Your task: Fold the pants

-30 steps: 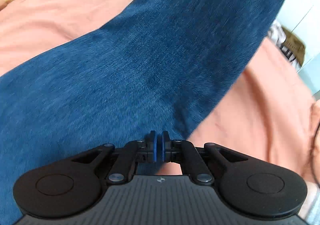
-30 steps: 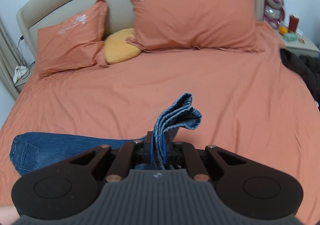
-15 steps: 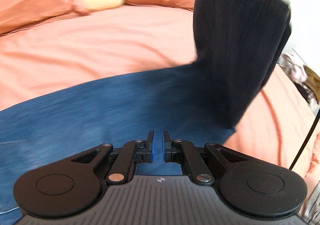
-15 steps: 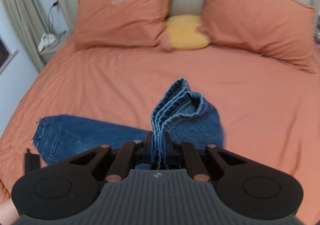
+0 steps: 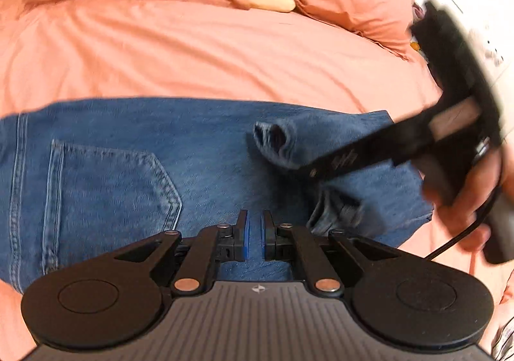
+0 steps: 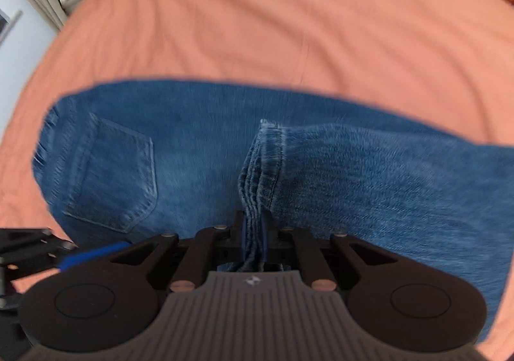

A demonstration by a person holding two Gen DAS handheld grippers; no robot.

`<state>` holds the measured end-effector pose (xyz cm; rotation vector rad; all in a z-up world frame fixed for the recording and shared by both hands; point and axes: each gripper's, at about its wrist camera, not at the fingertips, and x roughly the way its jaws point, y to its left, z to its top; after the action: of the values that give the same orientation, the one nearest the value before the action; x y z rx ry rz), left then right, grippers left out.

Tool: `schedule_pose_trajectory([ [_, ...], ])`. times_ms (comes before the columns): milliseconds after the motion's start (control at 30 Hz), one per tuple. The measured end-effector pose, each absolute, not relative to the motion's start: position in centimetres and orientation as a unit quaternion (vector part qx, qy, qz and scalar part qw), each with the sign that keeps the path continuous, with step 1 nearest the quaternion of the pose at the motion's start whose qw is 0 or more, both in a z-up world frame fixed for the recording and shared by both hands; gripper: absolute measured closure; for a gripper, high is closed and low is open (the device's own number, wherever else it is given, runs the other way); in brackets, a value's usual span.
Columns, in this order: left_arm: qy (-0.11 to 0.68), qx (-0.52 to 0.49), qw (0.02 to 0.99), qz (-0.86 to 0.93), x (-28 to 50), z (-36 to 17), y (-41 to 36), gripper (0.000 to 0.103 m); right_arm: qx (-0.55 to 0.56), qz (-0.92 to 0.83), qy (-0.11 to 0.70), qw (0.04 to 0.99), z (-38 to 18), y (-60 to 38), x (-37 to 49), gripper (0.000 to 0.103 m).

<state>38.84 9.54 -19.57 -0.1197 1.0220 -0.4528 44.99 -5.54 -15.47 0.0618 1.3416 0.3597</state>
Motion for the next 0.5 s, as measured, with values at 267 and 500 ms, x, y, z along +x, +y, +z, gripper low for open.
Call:
schedule_pose_trajectory([
  [267, 0.487, -0.1, 0.835, -0.235, 38.9, -19.5, 10.9, 0.088, 0.052, 0.18, 0.589, 0.786, -16.3, -6.5, 44.3, 0.063],
  [500, 0.506, -0.197, 0.802, -0.251, 40.4, -21.3, 9.3, 0.073, -0.008, 0.131, 0.519, 0.844, -13.3, -12.7, 40.9, 0.064],
])
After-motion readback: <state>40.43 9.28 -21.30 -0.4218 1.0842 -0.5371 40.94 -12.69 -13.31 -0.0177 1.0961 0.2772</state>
